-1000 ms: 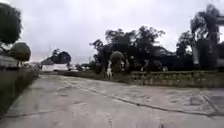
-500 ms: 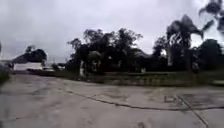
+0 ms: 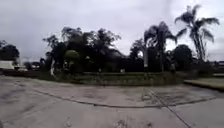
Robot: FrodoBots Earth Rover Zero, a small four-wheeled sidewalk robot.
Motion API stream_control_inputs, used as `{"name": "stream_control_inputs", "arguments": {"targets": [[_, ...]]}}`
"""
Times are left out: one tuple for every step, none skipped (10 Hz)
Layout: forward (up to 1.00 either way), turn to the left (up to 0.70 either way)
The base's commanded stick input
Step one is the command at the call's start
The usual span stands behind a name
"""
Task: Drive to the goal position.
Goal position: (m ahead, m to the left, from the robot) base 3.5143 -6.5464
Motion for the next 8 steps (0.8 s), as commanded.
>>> {"name": "stream_control_inputs", "arguments": {"targets": [[0.00,-0.50],[0.00,-0.50],[0.00,-0.50],[0.00,-0.50],[0.00,-0.50],[0.00,-0.50],[0.00,-0.50],[0.00,-0.50]]}}
